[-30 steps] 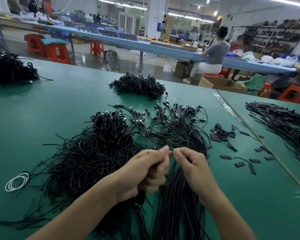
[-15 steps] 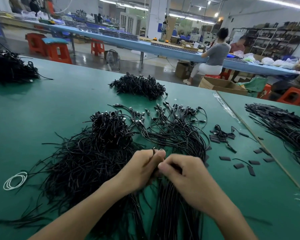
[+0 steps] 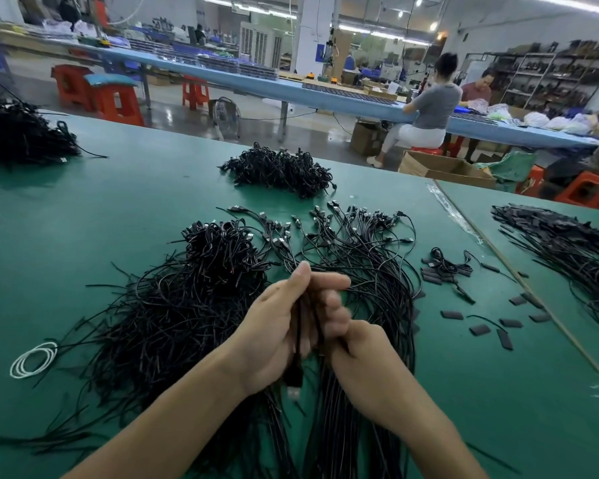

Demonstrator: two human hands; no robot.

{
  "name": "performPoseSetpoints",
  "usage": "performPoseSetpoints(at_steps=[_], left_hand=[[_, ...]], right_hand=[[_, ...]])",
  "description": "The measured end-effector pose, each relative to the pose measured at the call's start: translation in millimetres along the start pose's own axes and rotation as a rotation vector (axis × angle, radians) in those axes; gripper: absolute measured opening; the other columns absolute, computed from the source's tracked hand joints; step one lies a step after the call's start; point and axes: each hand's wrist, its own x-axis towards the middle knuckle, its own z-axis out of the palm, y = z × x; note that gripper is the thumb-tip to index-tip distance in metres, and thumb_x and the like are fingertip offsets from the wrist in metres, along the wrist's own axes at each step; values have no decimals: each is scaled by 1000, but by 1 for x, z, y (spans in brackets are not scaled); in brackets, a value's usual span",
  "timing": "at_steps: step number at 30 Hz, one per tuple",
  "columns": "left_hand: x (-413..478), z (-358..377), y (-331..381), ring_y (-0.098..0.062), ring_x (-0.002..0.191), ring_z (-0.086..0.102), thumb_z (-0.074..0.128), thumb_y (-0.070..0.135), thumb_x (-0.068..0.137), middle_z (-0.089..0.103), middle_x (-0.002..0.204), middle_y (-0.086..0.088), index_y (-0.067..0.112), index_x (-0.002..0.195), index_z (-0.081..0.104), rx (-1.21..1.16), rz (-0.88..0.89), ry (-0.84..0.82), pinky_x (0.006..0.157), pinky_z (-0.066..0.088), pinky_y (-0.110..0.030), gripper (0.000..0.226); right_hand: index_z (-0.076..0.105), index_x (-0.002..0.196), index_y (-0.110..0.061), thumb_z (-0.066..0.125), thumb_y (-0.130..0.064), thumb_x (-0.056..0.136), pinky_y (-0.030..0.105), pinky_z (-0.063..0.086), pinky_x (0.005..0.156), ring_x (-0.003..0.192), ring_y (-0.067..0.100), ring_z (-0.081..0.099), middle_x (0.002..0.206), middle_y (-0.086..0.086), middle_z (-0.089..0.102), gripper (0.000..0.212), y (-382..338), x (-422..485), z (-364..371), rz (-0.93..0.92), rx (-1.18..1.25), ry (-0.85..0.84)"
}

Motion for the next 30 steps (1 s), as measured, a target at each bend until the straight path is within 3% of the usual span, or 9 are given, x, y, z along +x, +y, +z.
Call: performPoseSetpoints(at_steps=[2,4,8,11,16,19,23,27,30], left_hand=[[5,-2,-7,-22,88,71,43,39,97,73,90,-12,8,102,77,111,117,106,77,57,-26,47],[7,-8,-15,-20,96,71,42,37,98,75,95,-10,11,105,75,476,242,235,83,57,-27,42],[3,-13,-18,-17,69,65,42,35,104,70,75,-2,14,83,72,1051,143,120,70,55,-41,43],[-6,-11,-13,-12,45,52,35,47,103,56,51,3,21,61,64,816,-130,-13,47,45,-27,58],[-14,-11,1,-4,34,27,32,63,99,27,43,9,19,57,48,441,-431,-167,37,24,-16,63],[-12,-9,9,-3,36,29,41,53,98,30,45,10,21,58,42,134,-385,-214,37,24,-16,51],[-2,-3,6,-12,52,53,48,45,98,53,60,1,16,66,60,-108,-95,-21,51,47,-20,45],[6,-8,-4,-25,94,72,42,36,100,75,96,-13,8,93,74,324,153,151,81,58,-28,44],[4,-14,-12,-11,87,72,42,27,105,76,90,-3,9,94,74,871,163,156,76,54,-21,38]], right_hand=[[57,76,-25,48,-26,101,28,37,47,46,10,44,59,-9,56,26,0,-1,-1,18,-174,-72],[56,81,-22,45,-35,100,38,43,50,50,14,48,65,-4,57,25,-1,-4,-3,12,-249,-114],[60,79,-23,57,-36,93,34,50,63,66,7,56,73,-11,60,19,-1,-6,-14,-82,-230,22],[67,82,-29,74,-32,86,17,46,61,66,4,61,73,-14,67,8,3,-3,-25,-118,-75,96],[71,80,-30,76,-43,83,30,50,59,61,8,58,70,-4,69,15,4,4,-26,-161,149,189],[71,81,-31,64,-48,84,42,42,51,53,14,48,67,3,67,19,4,7,-18,-89,221,263],[64,68,-31,56,-27,101,26,33,44,43,4,38,59,-9,62,34,6,1,1,2,49,105],[58,76,-26,48,-23,104,28,33,45,44,8,39,60,-4,56,30,3,-8,9,12,-119,-139],[61,83,-24,50,-27,101,36,39,50,50,9,43,66,-4,58,21,0,-11,-1,-18,-166,-188]])
